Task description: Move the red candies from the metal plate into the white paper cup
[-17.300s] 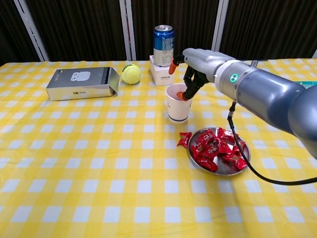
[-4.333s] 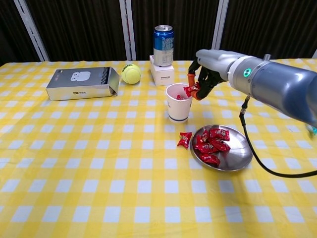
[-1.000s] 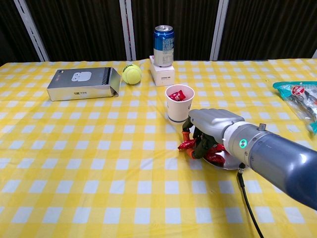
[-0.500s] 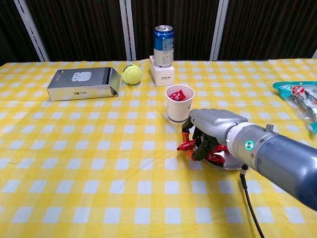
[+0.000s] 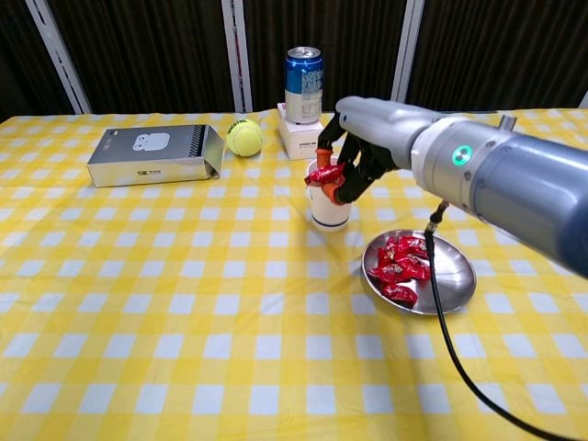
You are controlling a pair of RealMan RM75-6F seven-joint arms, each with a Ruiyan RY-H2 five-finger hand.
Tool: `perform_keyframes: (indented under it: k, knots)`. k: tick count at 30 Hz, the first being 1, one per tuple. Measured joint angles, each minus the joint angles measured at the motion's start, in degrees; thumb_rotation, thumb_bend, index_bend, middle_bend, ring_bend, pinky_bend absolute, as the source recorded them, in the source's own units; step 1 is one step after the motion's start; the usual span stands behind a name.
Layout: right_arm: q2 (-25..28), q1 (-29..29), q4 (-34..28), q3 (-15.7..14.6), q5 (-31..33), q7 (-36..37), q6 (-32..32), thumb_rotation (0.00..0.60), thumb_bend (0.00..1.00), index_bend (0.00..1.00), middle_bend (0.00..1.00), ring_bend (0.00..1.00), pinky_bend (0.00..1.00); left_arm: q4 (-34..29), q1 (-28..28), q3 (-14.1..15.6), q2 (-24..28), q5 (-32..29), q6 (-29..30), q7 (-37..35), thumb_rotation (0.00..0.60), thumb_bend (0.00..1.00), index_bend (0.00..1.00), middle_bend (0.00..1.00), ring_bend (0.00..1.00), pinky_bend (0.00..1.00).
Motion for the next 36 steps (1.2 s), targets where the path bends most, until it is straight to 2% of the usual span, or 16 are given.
perform_keyframes:
  k: [10,18,21,26,32,36]
  knots:
    - [-0.65,4.37,9.89,4.22,4.83,0.20,-3.49,0.600,0.50,0.57,0.79,0.93,1.00,-0.18,-0.24,-0.26,-0.07,-0.78,-0.54,0.18,0.600,0.02,0.00,0.00,0.00,0.00]
    - [-2.56,5.97,18.33,3.77,7.46,2.10,-6.99,0.600,0.50,0.50,0.79,0.93,1.00,-0.38,-0.32,-0.29,0.11,-1.13,-0.90,-0.14,0.600,0.02,0.00,0.00,0.00,0.00]
    - [-3.25,6.15,20.11,3.03,7.77,3.26,-8.07,0.600,0.49,0.42,0.79,0.93,1.00,-0.48,-0.39,-0.30,0.18,-1.31,-1.11,-0.15,0.600,0.02,0.00,0.00,0.00,0.00]
    - [-3.80,6.21,20.90,1.87,7.74,3.83,-8.49,0.600,0.46,0.27,0.79,0.93,1.00,-0.66,-0.41,-0.29,0.25,-1.48,-1.24,-0.01,0.600,0.02,0.00,0.00,0.00,0.00]
    - [-3.42,6.00,19.74,1.74,6.75,4.49,-7.39,0.600,0.46,0.26,0.79,0.93,1.00,-0.71,-0.34,-0.32,0.25,-1.49,-1.05,-0.02,0.600,0.02,0.00,0.00,0.00,0.00]
    - [-2.17,5.46,16.42,1.67,4.91,5.11,-5.96,0.600,0.46,0.26,0.79,0.93,1.00,-0.73,-0.30,-0.30,0.25,-1.49,-1.01,-0.04,0.600,0.02,0.00,0.00,0.00,0.00]
